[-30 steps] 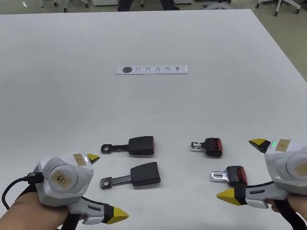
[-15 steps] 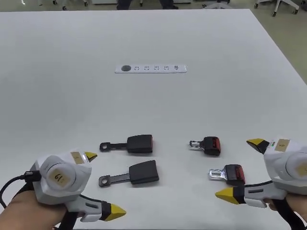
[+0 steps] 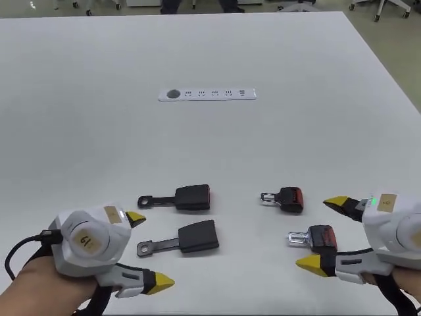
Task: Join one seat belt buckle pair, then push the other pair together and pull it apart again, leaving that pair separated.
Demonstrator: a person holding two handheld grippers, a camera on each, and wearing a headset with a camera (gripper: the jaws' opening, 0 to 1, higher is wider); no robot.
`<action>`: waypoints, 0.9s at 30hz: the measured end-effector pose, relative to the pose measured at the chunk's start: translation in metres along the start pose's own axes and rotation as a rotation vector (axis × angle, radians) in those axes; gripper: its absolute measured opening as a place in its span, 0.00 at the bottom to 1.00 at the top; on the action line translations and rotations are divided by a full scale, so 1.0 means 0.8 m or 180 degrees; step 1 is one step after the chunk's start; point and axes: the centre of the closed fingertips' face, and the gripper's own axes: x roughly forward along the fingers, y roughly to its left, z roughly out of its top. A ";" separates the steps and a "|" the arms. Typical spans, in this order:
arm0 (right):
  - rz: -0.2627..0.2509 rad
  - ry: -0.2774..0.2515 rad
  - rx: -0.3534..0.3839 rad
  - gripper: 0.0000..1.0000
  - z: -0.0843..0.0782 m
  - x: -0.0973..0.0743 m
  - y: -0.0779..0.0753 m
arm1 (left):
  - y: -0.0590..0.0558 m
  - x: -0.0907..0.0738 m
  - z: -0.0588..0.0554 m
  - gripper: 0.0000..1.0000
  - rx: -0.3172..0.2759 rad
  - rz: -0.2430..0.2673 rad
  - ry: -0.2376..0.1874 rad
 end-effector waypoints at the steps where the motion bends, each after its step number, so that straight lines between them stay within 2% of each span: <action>1: 0.0041 0.0002 0.0011 0.66 -0.002 0.001 0.002 | -0.001 0.003 0.003 0.73 0.0028 0.0005 -0.0002; 4: 0.0071 0.0037 -0.0056 0.63 -0.008 0.004 0.002 | 0.000 0.009 0.003 0.71 0.0085 -0.0029 0.0037; 8: 0.0160 0.0151 -0.0154 0.57 -0.016 0.008 0.006 | -0.007 0.024 0.001 0.59 0.0148 -0.0113 0.0215; 16: 0.0237 0.0294 -0.0279 0.51 -0.034 0.020 -0.001 | -0.004 0.048 0.027 0.55 0.0276 -0.0129 0.0169; 18: 0.0267 0.0357 -0.0283 0.50 -0.041 0.023 -0.004 | -0.004 0.054 0.028 0.54 0.0306 -0.0169 0.0165; 20: 0.0295 0.0446 -0.0350 0.49 -0.051 0.026 -0.008 | -0.004 0.060 0.033 0.53 0.0258 -0.0211 0.0156; 27: 0.0343 0.0617 -0.0449 0.46 -0.074 0.034 -0.027 | 0.000 0.076 0.036 0.51 0.0451 -0.0275 0.0250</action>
